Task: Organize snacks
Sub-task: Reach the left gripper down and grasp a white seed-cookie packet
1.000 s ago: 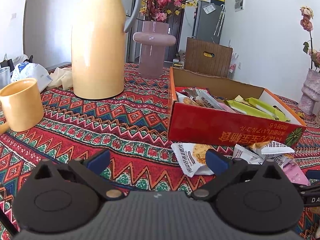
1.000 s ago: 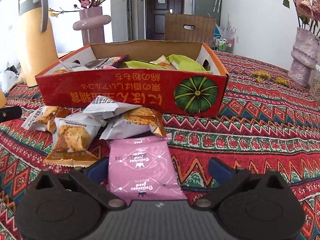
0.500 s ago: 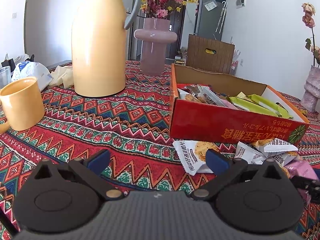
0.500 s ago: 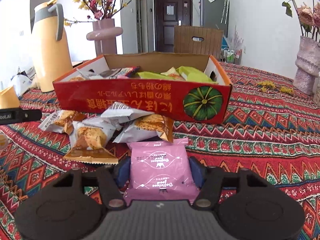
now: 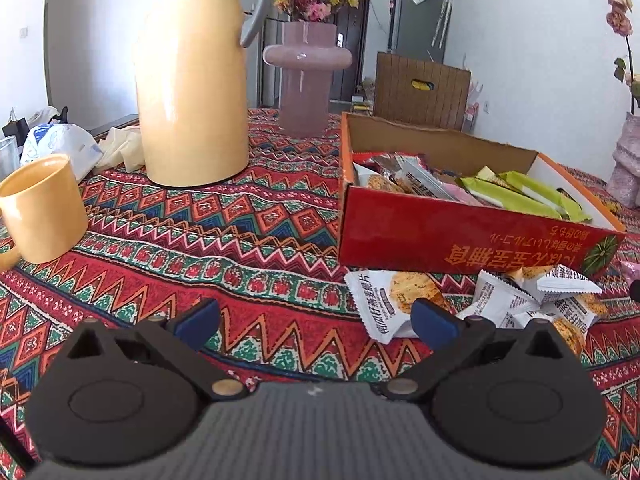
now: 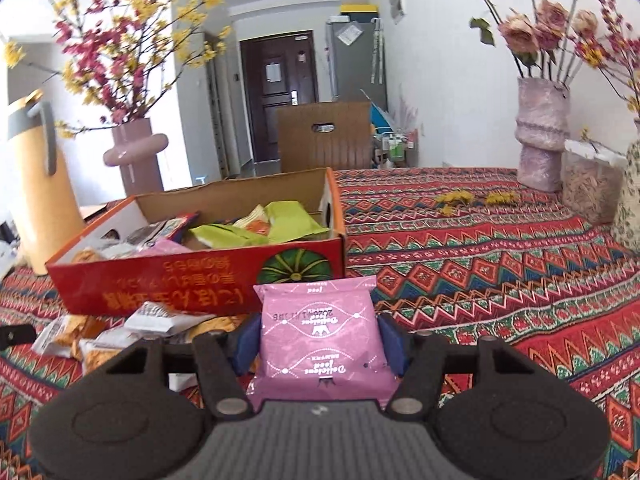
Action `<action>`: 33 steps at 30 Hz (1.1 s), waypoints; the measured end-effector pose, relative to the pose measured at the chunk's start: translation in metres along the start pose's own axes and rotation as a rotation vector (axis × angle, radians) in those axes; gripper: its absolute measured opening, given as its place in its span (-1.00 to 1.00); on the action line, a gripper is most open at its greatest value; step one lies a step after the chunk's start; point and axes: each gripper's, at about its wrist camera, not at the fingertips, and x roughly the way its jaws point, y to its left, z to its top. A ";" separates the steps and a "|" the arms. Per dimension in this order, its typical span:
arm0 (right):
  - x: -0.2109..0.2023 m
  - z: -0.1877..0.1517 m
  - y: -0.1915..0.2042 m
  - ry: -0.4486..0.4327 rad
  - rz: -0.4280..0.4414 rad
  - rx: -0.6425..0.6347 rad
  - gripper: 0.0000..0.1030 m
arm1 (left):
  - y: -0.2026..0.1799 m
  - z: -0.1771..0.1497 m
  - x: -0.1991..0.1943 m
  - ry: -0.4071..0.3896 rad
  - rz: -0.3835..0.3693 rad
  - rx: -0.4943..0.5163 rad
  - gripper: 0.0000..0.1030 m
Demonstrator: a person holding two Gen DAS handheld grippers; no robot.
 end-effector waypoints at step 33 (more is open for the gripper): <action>-0.004 -0.009 -0.002 -0.035 0.042 0.022 0.18 | -0.059 0.018 0.036 0.146 0.047 0.032 -0.03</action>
